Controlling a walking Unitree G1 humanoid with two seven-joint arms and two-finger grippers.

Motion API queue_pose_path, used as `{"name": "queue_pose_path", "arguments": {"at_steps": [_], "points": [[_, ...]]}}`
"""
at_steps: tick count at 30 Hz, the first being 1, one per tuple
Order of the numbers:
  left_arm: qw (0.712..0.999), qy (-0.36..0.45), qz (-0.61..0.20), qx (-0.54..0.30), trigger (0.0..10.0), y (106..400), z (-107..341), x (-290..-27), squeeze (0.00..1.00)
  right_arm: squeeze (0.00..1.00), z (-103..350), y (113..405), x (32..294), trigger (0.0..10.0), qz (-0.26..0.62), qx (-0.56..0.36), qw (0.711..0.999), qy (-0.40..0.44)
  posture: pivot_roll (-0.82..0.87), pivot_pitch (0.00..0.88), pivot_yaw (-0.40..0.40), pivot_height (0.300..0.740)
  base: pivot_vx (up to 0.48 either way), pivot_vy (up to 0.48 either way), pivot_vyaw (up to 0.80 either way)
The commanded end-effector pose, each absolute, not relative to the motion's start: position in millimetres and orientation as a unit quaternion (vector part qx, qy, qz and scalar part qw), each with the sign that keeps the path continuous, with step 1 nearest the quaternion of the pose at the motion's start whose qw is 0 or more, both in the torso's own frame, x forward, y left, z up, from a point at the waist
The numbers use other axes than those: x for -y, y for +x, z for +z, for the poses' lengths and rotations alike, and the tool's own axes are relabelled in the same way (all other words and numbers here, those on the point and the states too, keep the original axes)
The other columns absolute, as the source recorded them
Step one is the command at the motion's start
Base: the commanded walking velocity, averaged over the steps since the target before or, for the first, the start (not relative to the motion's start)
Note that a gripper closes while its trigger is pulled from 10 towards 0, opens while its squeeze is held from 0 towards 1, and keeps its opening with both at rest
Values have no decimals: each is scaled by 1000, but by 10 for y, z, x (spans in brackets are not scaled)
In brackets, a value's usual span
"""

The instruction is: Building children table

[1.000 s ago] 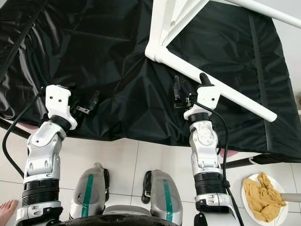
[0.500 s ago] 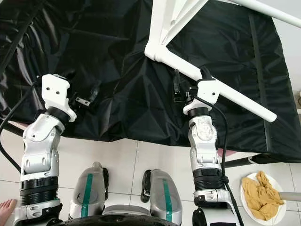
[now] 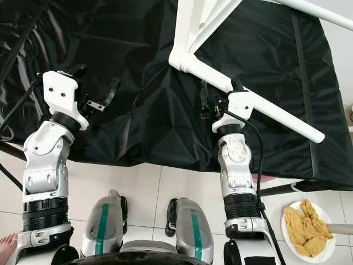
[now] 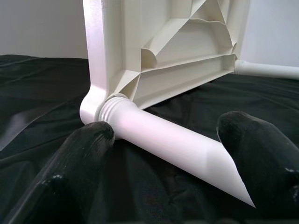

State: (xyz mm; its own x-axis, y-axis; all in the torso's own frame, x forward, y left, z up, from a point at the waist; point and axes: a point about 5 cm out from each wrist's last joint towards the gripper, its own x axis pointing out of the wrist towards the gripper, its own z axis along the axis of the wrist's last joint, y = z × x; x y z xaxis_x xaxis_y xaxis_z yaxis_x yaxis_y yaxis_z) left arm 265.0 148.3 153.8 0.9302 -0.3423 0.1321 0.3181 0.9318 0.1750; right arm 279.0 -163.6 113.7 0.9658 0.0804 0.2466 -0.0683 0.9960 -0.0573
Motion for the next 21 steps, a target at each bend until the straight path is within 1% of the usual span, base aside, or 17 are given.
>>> {"name": "queue_pose_path", "arguments": {"at_steps": [1,7,10,21], "points": [[995,18,-73,71,10000,2656,1432,-1454,0,0,1108,2800,1649,10000,42,120,992,-23,99,38,-57,740,0,0,0],[996,4,-64,68,10000,2664,1402,-1461,0,0,1131,2821,1627,10000,50,121,991,-20,102,37,-63,740,0,0,0],[996,-9,-55,67,10000,2696,1381,-1433,0,0,1165,2877,1603,10000,56,125,990,-19,105,28,-70,740,0,0,0],[996,-3,-53,72,10000,2746,1383,-1426,0,0,1190,2946,1588,10000,58,130,990,-16,112,13,-73,740,0,0,0]]}}
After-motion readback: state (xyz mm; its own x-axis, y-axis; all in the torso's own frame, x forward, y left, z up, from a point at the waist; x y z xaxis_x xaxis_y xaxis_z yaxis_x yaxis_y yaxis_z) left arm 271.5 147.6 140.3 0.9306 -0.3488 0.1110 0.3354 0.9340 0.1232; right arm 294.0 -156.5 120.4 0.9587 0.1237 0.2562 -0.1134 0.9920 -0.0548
